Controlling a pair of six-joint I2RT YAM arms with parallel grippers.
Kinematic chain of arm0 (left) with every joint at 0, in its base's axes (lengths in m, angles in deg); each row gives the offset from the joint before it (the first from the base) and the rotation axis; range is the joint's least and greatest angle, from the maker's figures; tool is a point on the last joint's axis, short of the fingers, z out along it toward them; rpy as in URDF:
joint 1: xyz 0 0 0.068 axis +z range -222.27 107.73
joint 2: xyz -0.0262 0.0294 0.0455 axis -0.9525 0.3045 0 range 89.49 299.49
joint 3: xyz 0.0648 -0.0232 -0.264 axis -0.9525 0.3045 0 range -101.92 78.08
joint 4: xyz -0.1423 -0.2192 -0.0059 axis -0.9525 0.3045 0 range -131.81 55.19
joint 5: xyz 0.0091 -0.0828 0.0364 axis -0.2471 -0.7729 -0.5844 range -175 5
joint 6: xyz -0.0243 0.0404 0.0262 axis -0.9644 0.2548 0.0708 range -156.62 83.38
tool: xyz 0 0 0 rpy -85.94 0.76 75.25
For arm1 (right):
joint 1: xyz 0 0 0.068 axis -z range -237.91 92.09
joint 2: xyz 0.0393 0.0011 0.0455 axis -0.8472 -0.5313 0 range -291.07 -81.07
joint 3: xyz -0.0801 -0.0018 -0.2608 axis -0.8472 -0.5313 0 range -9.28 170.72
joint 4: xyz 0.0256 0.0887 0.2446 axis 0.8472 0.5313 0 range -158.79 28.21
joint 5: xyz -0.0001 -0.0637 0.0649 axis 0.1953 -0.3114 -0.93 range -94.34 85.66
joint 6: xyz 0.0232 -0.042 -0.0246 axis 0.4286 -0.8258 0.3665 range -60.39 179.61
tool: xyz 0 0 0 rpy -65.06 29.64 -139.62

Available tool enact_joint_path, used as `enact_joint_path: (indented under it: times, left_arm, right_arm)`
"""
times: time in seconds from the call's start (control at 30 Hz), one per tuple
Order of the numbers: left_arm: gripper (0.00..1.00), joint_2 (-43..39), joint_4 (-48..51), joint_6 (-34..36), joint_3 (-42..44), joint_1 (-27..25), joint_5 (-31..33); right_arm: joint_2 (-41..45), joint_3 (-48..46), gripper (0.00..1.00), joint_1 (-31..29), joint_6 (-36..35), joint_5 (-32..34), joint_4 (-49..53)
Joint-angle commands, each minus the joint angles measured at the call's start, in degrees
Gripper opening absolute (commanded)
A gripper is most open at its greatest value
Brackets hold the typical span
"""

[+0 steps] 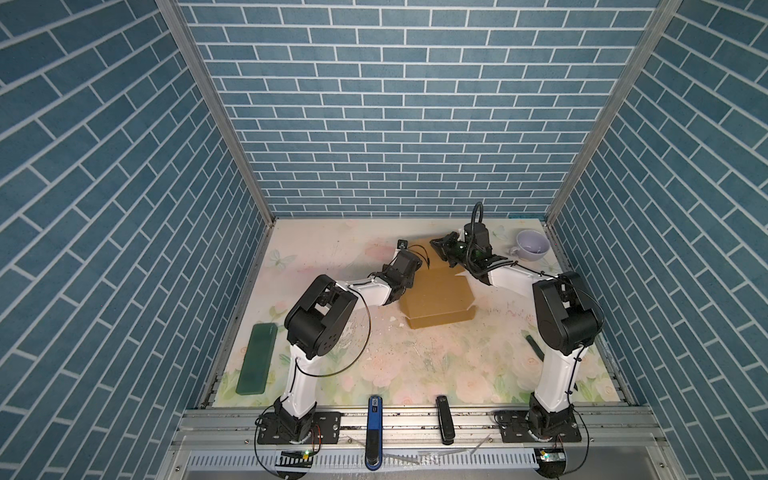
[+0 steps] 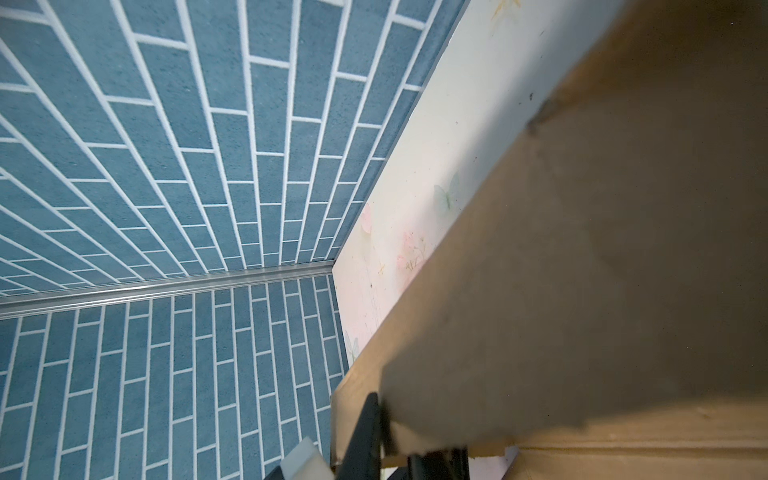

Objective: Fold the paper box

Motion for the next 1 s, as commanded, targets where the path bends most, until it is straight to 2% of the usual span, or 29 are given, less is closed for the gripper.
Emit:
enact_joint_path:
  times: [0.0, 0.27, 0.6, 0.97]
  left_arm:
    - [0.04, 1.46, -0.54, 1.12, -0.80, -0.28, -1.77]
    - [0.03, 0.62, -2.51, 1.29, 0.79, -0.28, -2.03]
    - [0.03, -2.94, -5.34, 2.38, 6.28, -0.37, -2.12]
    - [0.03, -4.80, -6.31, 1.57, 10.16, -0.81, -1.08]
  right_arm:
    - [1.09, -0.85, 0.13, 0.08, 0.80, 0.30, 0.95]
    - [1.75, -1.46, 0.14, 0.32, 0.85, 0.30, 0.54]
    - [3.56, -1.85, 0.26, 0.39, 0.65, 0.91, 1.15]
    - [2.74, -1.21, 0.14, 0.34, 0.92, 1.53, 1.53]
